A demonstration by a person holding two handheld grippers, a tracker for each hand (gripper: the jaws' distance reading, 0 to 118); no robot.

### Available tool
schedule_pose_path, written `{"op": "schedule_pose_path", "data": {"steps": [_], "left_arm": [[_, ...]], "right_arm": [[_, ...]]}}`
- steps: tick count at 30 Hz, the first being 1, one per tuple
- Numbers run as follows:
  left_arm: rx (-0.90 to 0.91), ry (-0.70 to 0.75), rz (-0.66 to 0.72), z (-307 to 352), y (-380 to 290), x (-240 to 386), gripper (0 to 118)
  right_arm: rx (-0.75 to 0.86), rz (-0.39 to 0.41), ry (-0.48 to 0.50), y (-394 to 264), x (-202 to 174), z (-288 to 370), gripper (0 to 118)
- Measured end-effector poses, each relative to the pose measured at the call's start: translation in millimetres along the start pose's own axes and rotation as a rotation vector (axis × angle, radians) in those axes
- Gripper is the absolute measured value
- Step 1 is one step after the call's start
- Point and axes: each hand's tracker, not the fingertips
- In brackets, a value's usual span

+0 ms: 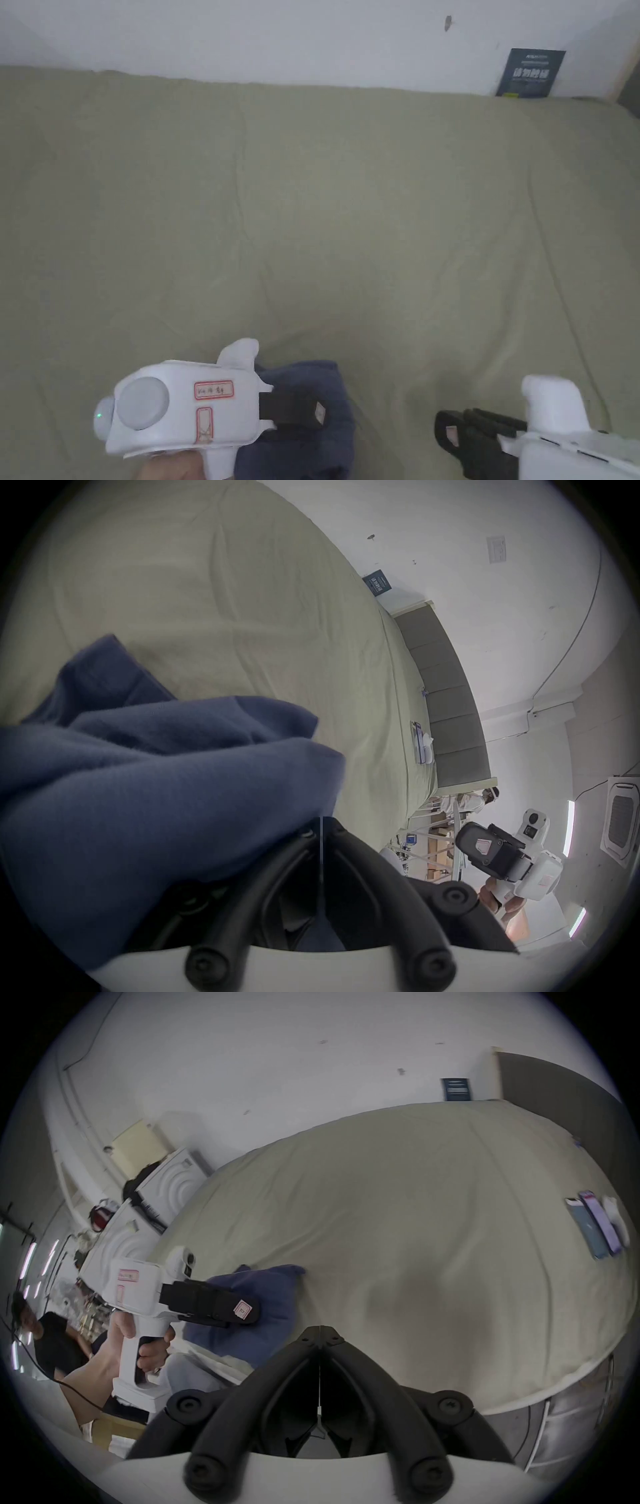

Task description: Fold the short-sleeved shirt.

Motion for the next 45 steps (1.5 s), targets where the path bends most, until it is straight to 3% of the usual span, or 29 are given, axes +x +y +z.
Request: {"op": "schedule_pose_path", "data": {"steps": [3, 6, 9, 11, 13, 16, 18, 23, 25, 26, 27, 28, 29, 33, 36, 41, 42, 44, 45], "left_arm": [[0.085, 0.019, -0.026, 54, -2, 9, 0], [0.167, 0.163, -0.051, 103, -8, -2, 0], [0.197, 0.348, -0.036, 130, -16, -27, 0], [0.174, 0.387, 0.003, 135, -17, -46, 0], [0.173, 0.386, 0.043, 137, -19, -62, 0], [0.135, 0.339, 0.054, 130, -18, -75, 2], [0.121, 0.302, 0.059, 125, -17, -82, 5], [0.102, 0.161, 0.07, 118, -12, -91, 6], [0.084, 0.125, 0.052, 113, -11, -92, 18], [0.084, 0.124, 0.058, 111, -11, -91, 38], [0.079, 0.127, 0.044, 109, -10, -91, 87], [0.051, 0.105, 0.041, 105, -9, -93, 114], [0.042, 0.069, 0.05, 103, -9, -95, 118], [0.024, 0.059, 0.068, 84, 2, -106, 118], [-0.005, -0.036, 0.084, 56, 5, -112, 118], [0.014, -0.076, -0.016, 31, 9, -111, 118], [0.013, -0.086, -0.02, 32, 10, -111, 110], [0.036, -0.104, -0.007, 42, 13, -112, 51], [0.059, -0.045, 0.008, 45, 13, -114, 38]], "right_arm": [[-0.023, 0.002, 0.105, 12, -15, -27, 1], [-0.075, -0.03, 0.272, 20, -28, -65, 1], [-0.168, -0.141, 0.47, 22, -32, -110, 1], [-0.213, -0.224, 0.563, 15, -28, -141, 1], [-0.277, -0.268, 0.621, 3, -16, -165, 1], [-0.33, -0.34, 0.616, -23, 12, -186, 1], [-0.303, -0.421, 0.737, -29, 24, -188, 1], [-0.294, -0.416, 0.728, -25, 23, -187, 1], [-0.289, -0.438, 0.729, -24, 23, -188, 1], [-0.287, -0.439, 0.731, -23, 24, -188, 1], [-0.286, -0.446, 0.731, -23, 24, -188, 1], [-0.288, -0.453, 0.734, -24, 25, -189, 1], [-0.288, -0.457, 0.735, -25, 26, -190, 1], [-0.277, -0.523, 0.759, -30, 31, -192, 1], [-0.266, -0.566, 0.773, -34, 35, -194, 1], [-0.261, -0.589, 0.777, -33, 35, -194, 1], [-0.26, -0.592, 0.776, -33, 35, -194, 1], [-0.26, -0.582, 0.778, -31, 38, -194, 1], [-0.259, -0.581, 0.778, -31, 40, -194, 1]]}}
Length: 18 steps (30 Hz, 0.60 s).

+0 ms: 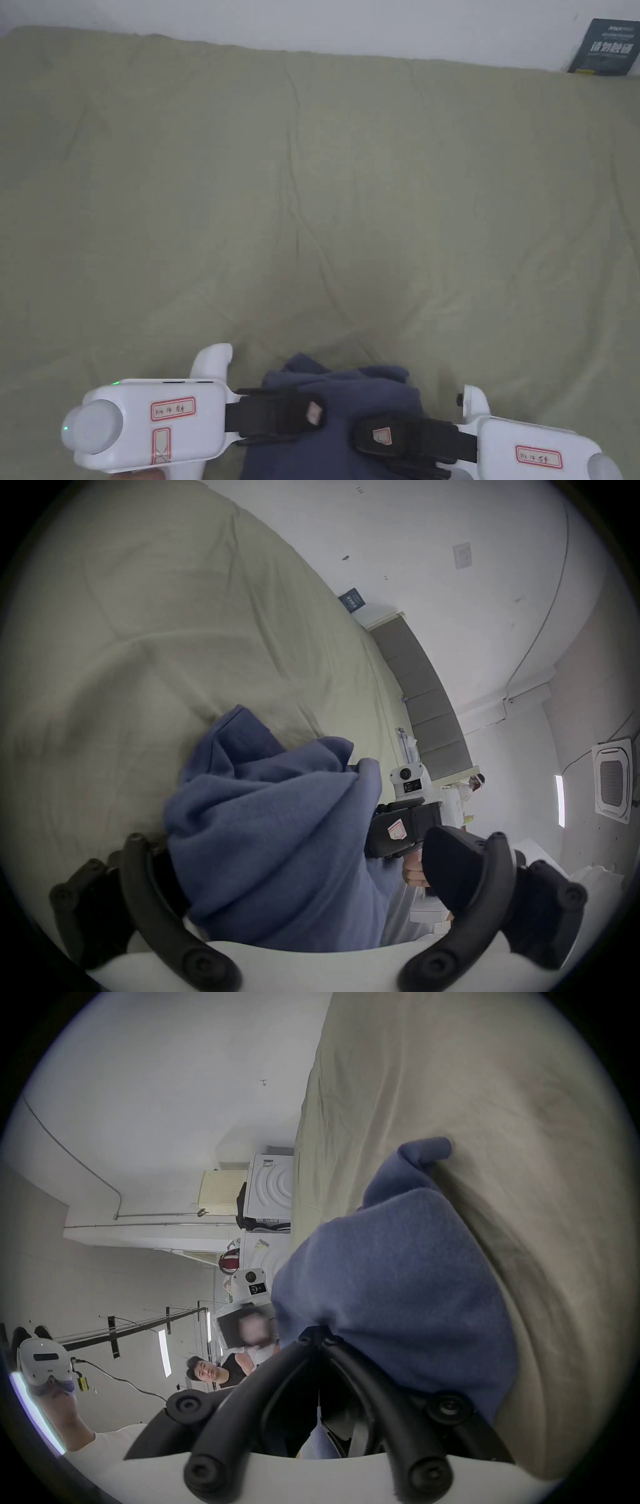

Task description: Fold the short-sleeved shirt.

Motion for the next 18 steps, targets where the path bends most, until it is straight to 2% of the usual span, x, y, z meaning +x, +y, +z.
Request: {"op": "schedule_pose_path", "data": {"steps": [2, 4, 9, 13, 18], "left_arm": [[-0.03, -0.051, 0.041, 0, -1, -15, 34], [-0.019, -0.04, 0.038, 2, -2, -10, 34], [-0.034, -0.043, 0.052, 17, 10, -8, 34], [0.019, 0.041, 0.034, 71, 32, -13, 34], [0.071, 0.211, 0.059, 179, 74, -46, 34]], "right_arm": [[0.015, -0.004, -0.011, 1, 1, 1, 1], [0.019, 0.003, -0.018, -1, -4, 3, 1], [0.028, 0.131, -0.132, -3, -32, 8, 1], [0.088, 0.286, -0.307, -2, -67, 18, 1], [0.172, 0.359, -0.448, 6, -88, 33, 1]]}}
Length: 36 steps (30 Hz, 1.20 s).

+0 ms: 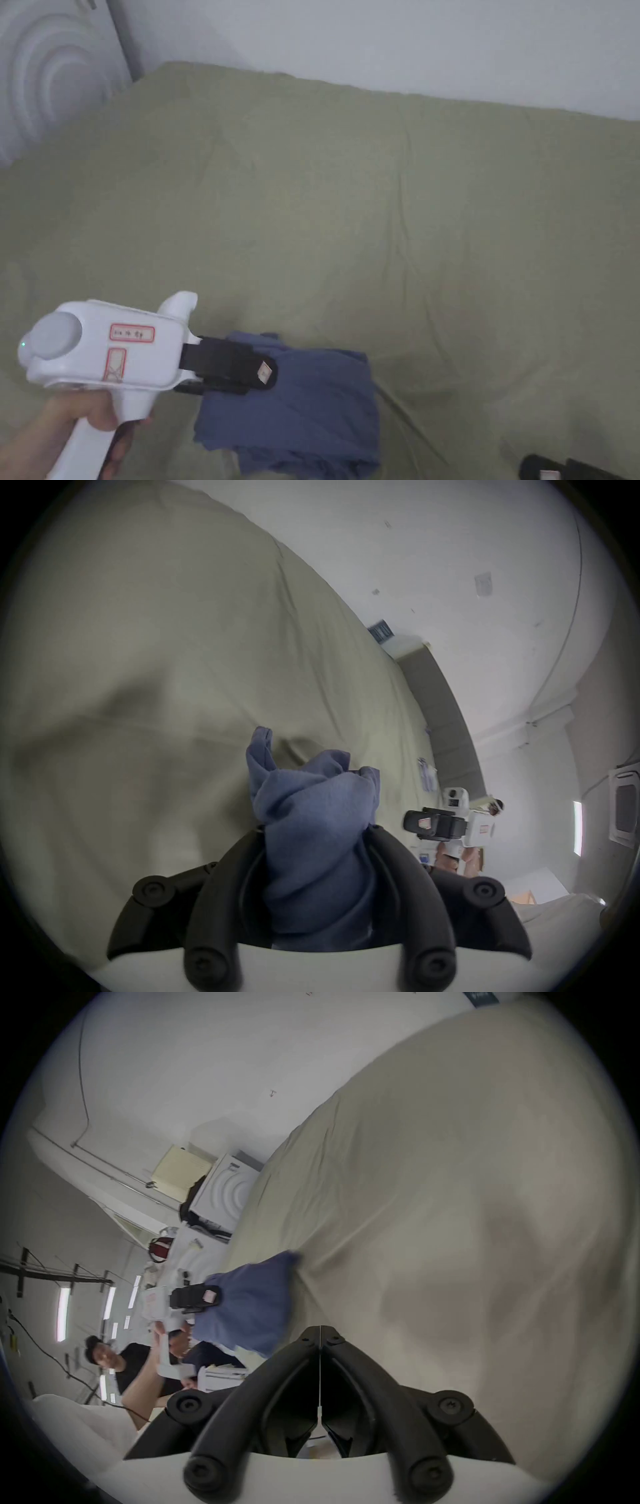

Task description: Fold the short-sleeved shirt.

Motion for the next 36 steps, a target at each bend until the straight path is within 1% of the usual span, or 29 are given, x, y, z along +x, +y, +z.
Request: {"op": "schedule_pose_path", "data": {"steps": [2, 3, 4, 7, 8, 9, 11, 13, 14, 15, 16, 17, 18, 19, 21, 23, 24, 25, 26, 27, 28, 29, 30, 31, 32, 33, 34, 35, 36], "left_arm": [[0.025, 0.116, -0.001, 41, 24, -27, 34], [0.025, 0.158, 0.009, 58, 35, -40, 34], [0.007, 0.171, 0.003, 72, 50, -55, 34], [-0.012, 0.174, 0.065, 106, 86, -103, 34], [-0.002, 0.186, 0.111, 111, 91, -113, 34], [0.008, 0.182, 0.126, 118, 99, -129, 34], [0.004, 0.206, 0.168, 126, 111, -152, 34], [-0.014, 0.204, 0.168, 125, 117, -157, 34], [-0.015, 0.198, 0.165, 125, 118, -157, 42], [-0.003, 0.201, 0.153, 125, 120, -156, 63], [0.022, 0.248, 0.121, 126, 120, -152, 94], [0.107, 0.253, 0.095, 130, 119, -148, 118], [0.181, 0.282, 0.047, 139, 120, -140, 115], [0.24, 0.278, 0.098, 145, 119, -135, 116], [0.29, 0.327, 0.151, 156, 116, -122, 117], [0.387, 0.411, 0.106, 161, 102, -90, 117], [0.428, 0.414, 0.072, 162, 81, -57, 115], [0.444, 0.391, 0.022, 158, 69, -33, 105], [0.471, 0.36, 0.003, 153, 55, -9, 52], [0.454, 0.33, -0.021, 140, 46, 15, 0], [0.439, 0.379, -0.07, 132, 44, 9, 0], [0.472, 0.378, -0.118, 119, 35, 33, 0], [0.491, 0.368, -0.099, 107, 27, 53, 0], [0.469, 0.305, -0.122, 94, 18, 78, 0], [0.517, 0.303, -0.149, 62, -2, 108, 0], [0.524, 0.301, -0.19, 45, -12, 135, 0], [0.514, 0.324, -0.291, 26, -25, 165, 0], [0.558, 0.341, -0.325, 7, -41, 195, 0], [0.587, 0.356, -0.385, 4, -59, 228, 0]], "right_arm": [[0.02, -0.008, -0.01, 5, 2, 7, 1], [0.036, -0.017, -0.03, 7, 3, 10, 1], [0.045, -0.023, -0.035, 9, 4, 12, 1], [0.075, -0.049, -0.062, 14, 9, 16, 1], [0.077, -0.055, -0.07, 15, 10, 16, 1], [0.086, -0.057, -0.096, 17, 10, 17, 1], [0.101, -0.068, -0.107, 19, 13, 17, 1], [0.106, -0.098, -0.104, 22, 16, 17, 1], [0.106, -0.098, -0.101, 23, 18, 16, 1], [0.108, -0.103, -0.11, 23, 17, 15, 1], [0.107, -0.104, -0.119, 23, 16, 14, 1], [0.109, -0.105, -0.113, 24, 16, 15, 1], [0.112, -0.113, -0.105, 23, 16, 14, 1], [0.113, -0.119, -0.1, 23, 15, 14, 1], [0.115, -0.106, -0.089, 21, 12, 17, 1], [0.124, -0.075, -0.094, 21, 5, 22, 1], [0.134, -0.049, -0.099, 21, 1, 26, 1], [0.159, -0.012, -0.128, 22, -3, 31, 1], [0.194, 0.032, -0.193, 24, -11, 37, 1], [0.219, 0.063, -0.206, 26, -16, 42, 1], [0.247, 0.079, -0.217, 29, -22, 49, 1], [0.277, 0.107, -0.255, 31, -30, 55, 1], [0.304, 0.141, -0.278, 32, -38, 61, 1], [0.324, 0.183, -0.299, 35, -47, 69, 1], [0.339, 0.223, -0.324, 36, -57, 75, 1], [0.365, 0.257, -0.362, 37, -66, 81, 1], [0.398, 0.306, -0.395, 36, -77, 87, 1], [0.419, 0.349, -0.421, 35, -87, 93, 1], [0.444, 0.365, -0.463, 34, -97, 99, 1]]}}
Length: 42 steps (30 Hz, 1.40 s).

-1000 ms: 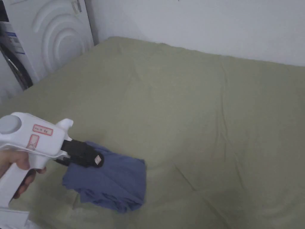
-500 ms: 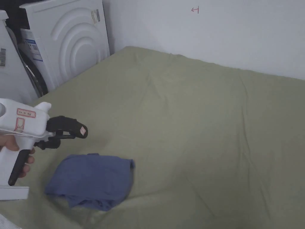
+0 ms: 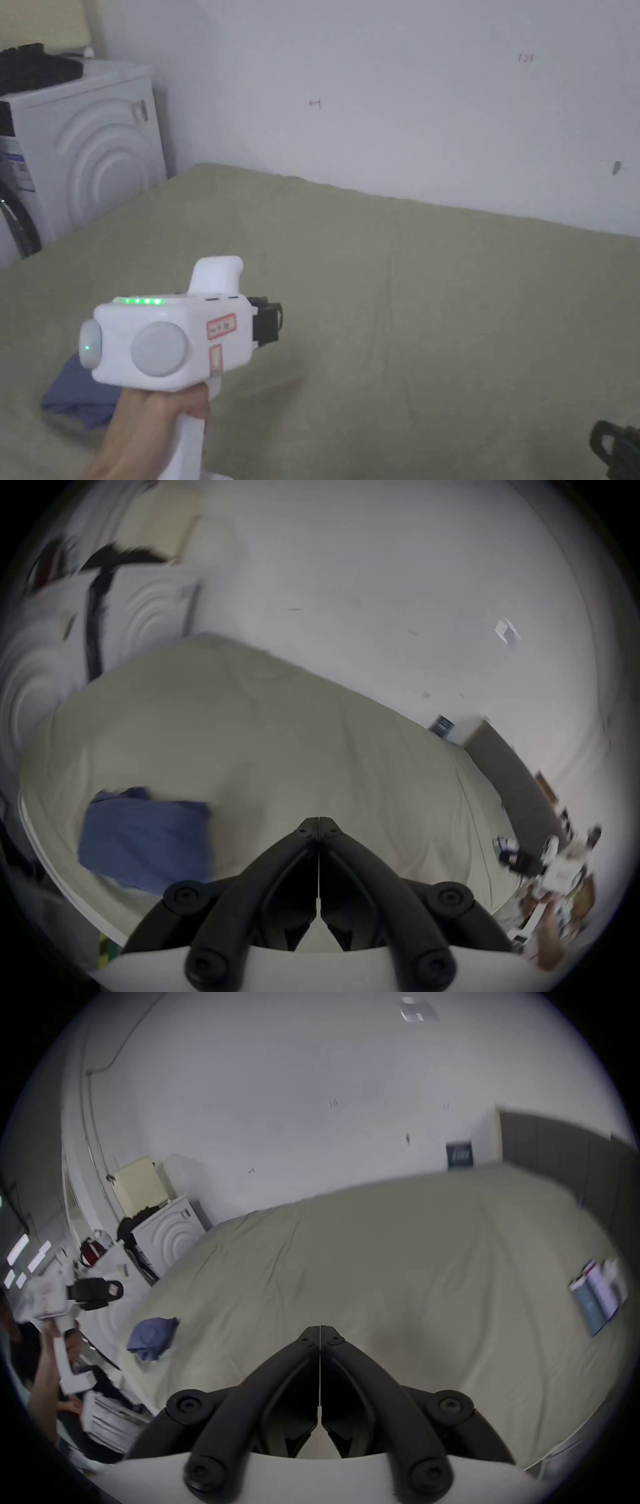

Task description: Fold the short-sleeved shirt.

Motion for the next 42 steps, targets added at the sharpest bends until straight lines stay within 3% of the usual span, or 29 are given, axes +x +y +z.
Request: {"op": "schedule_pose_path", "data": {"steps": [2, 5, 11, 15, 19, 25, 27, 28, 29, 30, 31, 32, 33, 35, 42], "left_arm": [[0.132, 0.016, -0.056, 21, -18, 56, 0], [0.248, 0.025, -0.063, 45, -35, 102, 0], [0.259, 0.083, -0.15, 60, -62, 139, 0], [0.271, 0.07, -0.112, 66, -60, 140, 0], [0.289, 0.072, -0.146, 65, -54, 144, 0], [0.265, 0.088, -0.16, 67, -52, 142, 0], [0.268, 0.108, -0.163, 66, -49, 143, 9], [0.268, 0.106, -0.161, 67, -48, 142, 26], [0.275, 0.112, -0.157, 68, -47, 142, 78], [0.29, 0.12, -0.146, 68, -47, 142, 115], [0.297, 0.133, -0.139, 67, -45, 141, 118], [0.291, 0.135, -0.138, 66, -44, 140, 118], [0.319, 0.12, -0.167, 77, -44, 142, 118], [0.307, 0.141, -0.174, 81, -37, 144, 118], [0.261, 0.202, -0.201, 64, -36, 144, 118]], "right_arm": [[0.085, 0.117, -0.057, 5, -14, 20, 1], [0.187, 0.207, -0.163, 1, -30, 49, 1], [0.272, 0.162, -0.157, -15, -39, 86, 2], [0.284, 0.207, -0.202, -14, -43, 93, 1], [0.297, 0.169, -0.177, -10, -41, 98, 2], [0.315, 0.193, -0.189, -5, -44, 101, 2], [0.315, 0.189, -0.19, -4, -44, 101, 2], [0.317, 0.192, -0.192, -4, -44, 101, 8], [0.319, 0.192, -0.22, -2, -45, 101, 41], [0.329, 0.182, -0.242, -2, -46, 102, 86], [0.343, 0.171, -0.259, -1, -45, 101, 118], [0.33, 0.172, -0.252, 1, -43, 99, 118], [0.429, 0.217, -0.246, 2, -44, 101, 118], [0.35, 0.175, -0.246, 2, -44, 95, 118], [0.351, 0.19, -0.232, 5, -44, 104, 118]]}}
